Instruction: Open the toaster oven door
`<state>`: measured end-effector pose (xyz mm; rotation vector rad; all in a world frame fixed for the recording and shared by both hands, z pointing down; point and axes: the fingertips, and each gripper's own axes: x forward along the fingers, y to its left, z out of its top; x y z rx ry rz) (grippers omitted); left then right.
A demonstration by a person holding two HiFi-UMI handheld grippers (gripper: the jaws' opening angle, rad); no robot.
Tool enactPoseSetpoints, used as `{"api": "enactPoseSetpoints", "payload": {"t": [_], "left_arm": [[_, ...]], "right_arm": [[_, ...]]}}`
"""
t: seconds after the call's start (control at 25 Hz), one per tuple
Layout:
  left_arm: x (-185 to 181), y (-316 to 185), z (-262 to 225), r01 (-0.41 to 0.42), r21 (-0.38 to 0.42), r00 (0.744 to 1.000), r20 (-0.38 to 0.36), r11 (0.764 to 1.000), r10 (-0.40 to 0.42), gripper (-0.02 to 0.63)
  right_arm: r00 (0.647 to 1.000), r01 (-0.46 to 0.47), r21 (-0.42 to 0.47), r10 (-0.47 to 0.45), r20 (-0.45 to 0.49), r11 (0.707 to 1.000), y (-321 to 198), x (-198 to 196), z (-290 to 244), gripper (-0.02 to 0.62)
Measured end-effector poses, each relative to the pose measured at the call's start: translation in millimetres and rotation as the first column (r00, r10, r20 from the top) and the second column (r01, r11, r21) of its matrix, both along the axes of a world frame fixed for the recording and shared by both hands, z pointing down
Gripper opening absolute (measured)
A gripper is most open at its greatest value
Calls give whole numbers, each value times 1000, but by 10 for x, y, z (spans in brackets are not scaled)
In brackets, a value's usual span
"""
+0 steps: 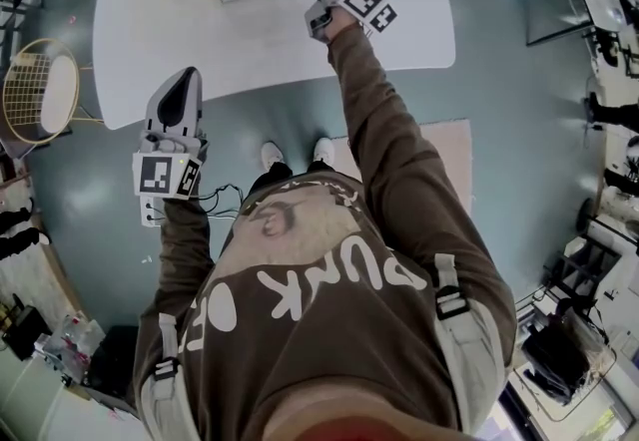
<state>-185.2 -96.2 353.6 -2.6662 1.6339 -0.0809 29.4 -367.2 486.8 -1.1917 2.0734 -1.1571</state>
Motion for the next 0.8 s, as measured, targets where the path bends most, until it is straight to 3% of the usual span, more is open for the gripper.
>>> {"api": "enactPoseSetpoints", "payload": {"t": [0.52, 0.8], "left_arm": [[25, -13, 71, -17, -15, 1000, 12, 1000, 17, 5], [53, 1, 101, -27, -16, 1000, 4, 1000, 27, 5]], "right_arm": [[992, -29, -68, 37, 121, 997, -171, -46, -46, 176], [992, -17, -115, 31, 123, 993, -172, -69, -20, 172]]}}
